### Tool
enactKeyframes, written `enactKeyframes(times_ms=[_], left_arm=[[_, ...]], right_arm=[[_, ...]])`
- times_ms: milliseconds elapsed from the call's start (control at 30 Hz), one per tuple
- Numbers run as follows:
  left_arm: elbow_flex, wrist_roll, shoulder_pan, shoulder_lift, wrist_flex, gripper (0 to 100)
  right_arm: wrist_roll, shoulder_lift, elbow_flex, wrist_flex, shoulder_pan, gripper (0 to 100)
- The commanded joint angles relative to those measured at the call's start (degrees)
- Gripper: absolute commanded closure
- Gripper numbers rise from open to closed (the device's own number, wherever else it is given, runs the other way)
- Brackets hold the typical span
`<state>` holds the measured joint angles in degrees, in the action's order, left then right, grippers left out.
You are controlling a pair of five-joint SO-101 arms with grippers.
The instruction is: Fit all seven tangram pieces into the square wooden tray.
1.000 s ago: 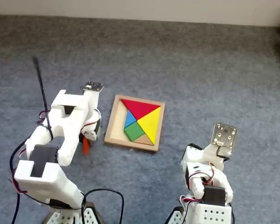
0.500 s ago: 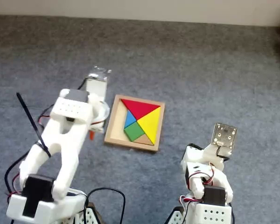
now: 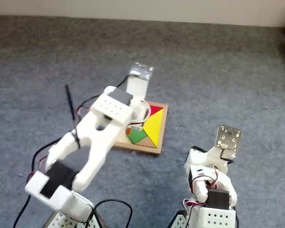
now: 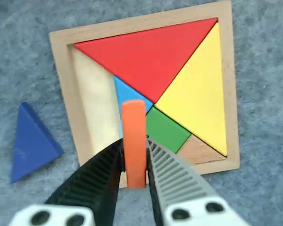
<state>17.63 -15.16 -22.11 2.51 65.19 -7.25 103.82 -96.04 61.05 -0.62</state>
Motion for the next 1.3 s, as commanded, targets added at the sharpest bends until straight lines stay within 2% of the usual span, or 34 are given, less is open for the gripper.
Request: enactKeyframes(times_ms=[0,100,367,667,867,1133,1267], left_arm=[[-7.60,-1.93,-1.80,4.18,-0.62,99],[-10.51,-1.93,-1.63,7.16,-0.62,98],[-15.25,-1.93,-0.84,15.25,-0.53,85],[-17.45,-1.58,5.49,17.19,-0.26,83],[-17.63,-1.58,6.37,16.66,-0.18,82],[-16.92,-1.58,6.37,8.84,2.64,82],[-17.01,-1.49,7.96,10.51,2.37,82]], right_arm=[[0.44,0.13,-8.22,-2.07,-0.92,99.3],[0.44,0.13,-8.22,-2.07,-0.92,99.3],[0.44,0.13,-8.22,-2.07,-0.92,99.3],[0.44,0.13,-8.22,-2.07,-0.92,99.3],[0.44,0.13,-8.22,-2.07,-0.92,99.3],[0.44,0.31,-8.22,-2.07,-1.98,99.3],[0.44,0.31,-8.22,-2.07,-2.07,99.3]])
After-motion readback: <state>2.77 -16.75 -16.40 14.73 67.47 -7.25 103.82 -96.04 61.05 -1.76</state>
